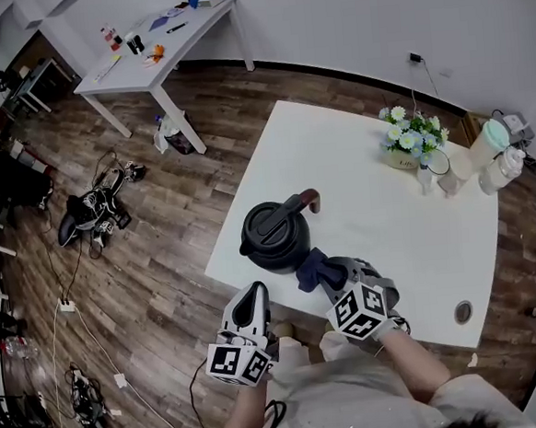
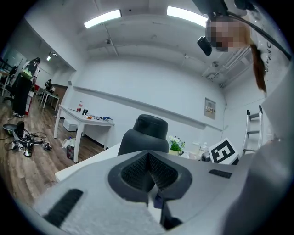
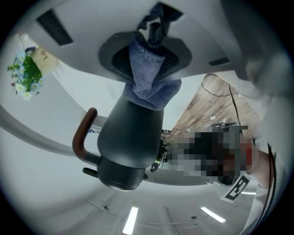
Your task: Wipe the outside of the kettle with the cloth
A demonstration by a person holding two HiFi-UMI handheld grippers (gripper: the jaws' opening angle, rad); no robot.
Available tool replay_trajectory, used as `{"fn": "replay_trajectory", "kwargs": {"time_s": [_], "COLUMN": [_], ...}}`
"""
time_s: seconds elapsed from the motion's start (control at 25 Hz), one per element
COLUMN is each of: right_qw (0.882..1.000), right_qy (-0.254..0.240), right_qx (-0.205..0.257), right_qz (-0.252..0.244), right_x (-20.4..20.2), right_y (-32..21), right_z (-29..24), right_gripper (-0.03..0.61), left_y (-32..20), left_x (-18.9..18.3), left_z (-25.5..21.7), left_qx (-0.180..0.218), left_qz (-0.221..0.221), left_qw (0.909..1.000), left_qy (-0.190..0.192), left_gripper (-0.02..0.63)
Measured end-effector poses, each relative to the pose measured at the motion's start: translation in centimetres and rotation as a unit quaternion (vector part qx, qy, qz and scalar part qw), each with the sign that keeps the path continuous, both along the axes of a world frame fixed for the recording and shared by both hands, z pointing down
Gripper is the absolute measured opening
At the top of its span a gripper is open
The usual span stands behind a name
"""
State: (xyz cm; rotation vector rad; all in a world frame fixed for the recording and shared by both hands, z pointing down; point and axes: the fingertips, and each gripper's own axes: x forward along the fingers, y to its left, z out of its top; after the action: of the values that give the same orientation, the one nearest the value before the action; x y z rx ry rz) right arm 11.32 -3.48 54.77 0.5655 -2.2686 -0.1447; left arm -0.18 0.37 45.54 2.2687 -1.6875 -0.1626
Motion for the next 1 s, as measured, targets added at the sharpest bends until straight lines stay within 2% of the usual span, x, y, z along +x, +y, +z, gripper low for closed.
{"fn": "replay_trajectory", "kwargs": {"time_s": [0.12,0.24,0.32,0.4,0.48,0.52,0.6,0.76,0.84,1.0], "right_qw": [0.999,0.992,0.985,0.98,0.982,0.985,0.99,0.996,0.997,0.998], "right_qy": [-0.016,-0.081,-0.132,-0.166,-0.157,-0.138,-0.101,-0.075,-0.07,-0.056], "right_qx": [0.048,0.084,0.089,0.088,0.088,0.09,0.094,0.054,0.037,0.005], "right_qz": [0.007,0.042,0.064,0.068,0.056,0.048,0.033,0.015,0.011,0.009], "right_x": [1.3,3.3,4.2,4.1,3.3,2.9,1.8,0.7,0.7,0.9], "right_y": [-0.9,-2.5,-3.8,-5.0,-5.7,-6.1,-6.8,-7.5,-7.5,-7.7], "right_z": [-2.5,-7.7,-11.2,-14.0,-15.6,-15.8,-15.6,-13.0,-11.6,-8.6], "right_gripper": [0.067,0.067,0.067,0.067,0.067,0.067,0.067,0.067,0.067,0.067], "left_y": [0.0,-0.4,-0.9,-1.5,-2.0,-2.2,-2.7,-4.6,-5.4,-6.5], "left_x": [0.2,0.2,0.0,0.2,2.3,4.0,7.3,10.7,11.4,11.9], "left_z": [0.7,0.6,0.0,-1.4,-3.8,-5.0,-5.9,-3.6,-2.8,-1.4], "left_qx": [-0.01,-0.005,0.006,0.027,0.066,0.085,0.101,0.069,0.067,0.06], "left_qz": [-0.014,-0.031,-0.049,-0.059,-0.04,-0.02,0.026,0.066,0.072,0.057], "left_qw": [0.9998,0.9995,0.9977,0.9919,0.9852,0.9834,0.9843,0.9943,0.9946,0.9961], "left_qy": [0.003,-0.005,-0.047,-0.109,-0.153,-0.159,-0.142,-0.049,-0.033,-0.032], "left_gripper": [0.008,0.008,0.008,0.008,0.008,0.008,0.008,0.008,0.008,0.008]}}
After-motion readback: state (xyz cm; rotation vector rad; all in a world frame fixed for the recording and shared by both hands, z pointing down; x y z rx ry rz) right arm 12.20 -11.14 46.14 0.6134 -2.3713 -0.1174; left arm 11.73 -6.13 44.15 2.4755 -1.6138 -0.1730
